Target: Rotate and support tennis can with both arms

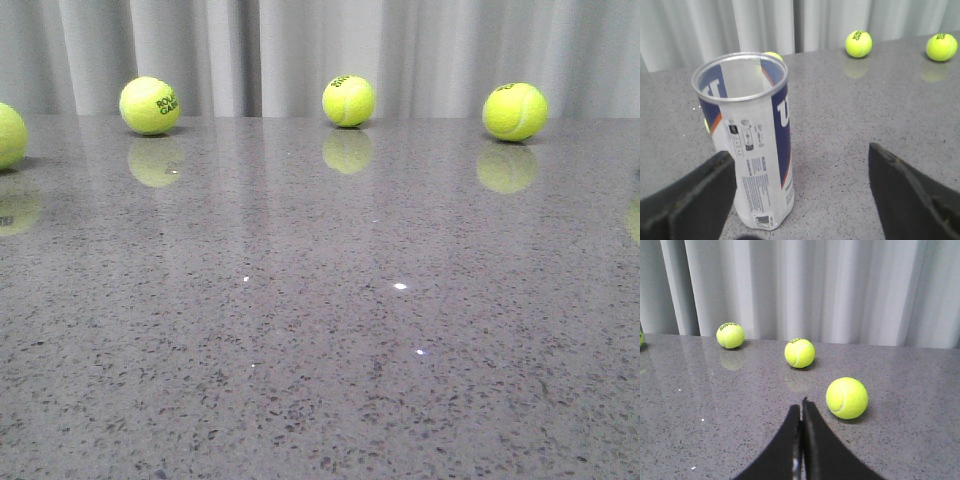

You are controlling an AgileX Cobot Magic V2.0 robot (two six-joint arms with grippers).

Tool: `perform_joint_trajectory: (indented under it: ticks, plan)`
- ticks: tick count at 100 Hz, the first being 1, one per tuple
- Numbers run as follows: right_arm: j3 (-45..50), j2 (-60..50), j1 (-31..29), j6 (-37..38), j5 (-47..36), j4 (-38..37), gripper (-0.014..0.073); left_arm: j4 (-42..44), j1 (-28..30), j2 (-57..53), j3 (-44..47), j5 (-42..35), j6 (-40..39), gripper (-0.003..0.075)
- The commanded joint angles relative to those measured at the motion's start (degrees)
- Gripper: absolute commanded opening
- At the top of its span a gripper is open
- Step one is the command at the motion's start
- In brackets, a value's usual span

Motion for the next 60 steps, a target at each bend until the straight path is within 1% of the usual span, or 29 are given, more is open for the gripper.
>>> perform_joint_trajectory:
  ticks: [1,10,19,29,41,49,60]
  plan:
    - [-1.4,0.6,-0.2,-0.1,-4.4,0.4,-0.007,-0.6,-0.5,-2.4,3.9,-10.4,-0.6,0.0524]
    - [-1.4,0.6,-0.2,-0.1,-4.4,0.4,-0.007,-0.6,-0.5,-5.1,8.3,-14.5,-0.6,0.0503]
    - [-1.4,0.6,-0.2,-0.1,-4.4,0.4,-0.007,-0.6,-0.5,-6.1,10.9,-16.8,-0.6,0.0428]
    - [-1.4,0.6,-0.2,-0.1,-4.4,0.4,-0.007,-0.6,-0.5,-6.1,11.6,-17.0,-0.6,0.0297]
    - [-1.4,0.6,-0.2,-0.1,-4.4,0.4,-0.007,-0.6,-0.5,-6.1,11.6,-17.5,-0.6,0.0095]
    - [-1.4,0.6,-0.2,-0.1,-4.4,0.4,-0.007,-0.6,-0.5,-6.1,11.6,-18.1,-0.6,-0.0024]
    - [-1.4,0.6,-0.2,-0.1,-4.4,0.4,-0.007,-0.6,-0.5,-6.1,11.6,-18.3,-0.6,-0.0021]
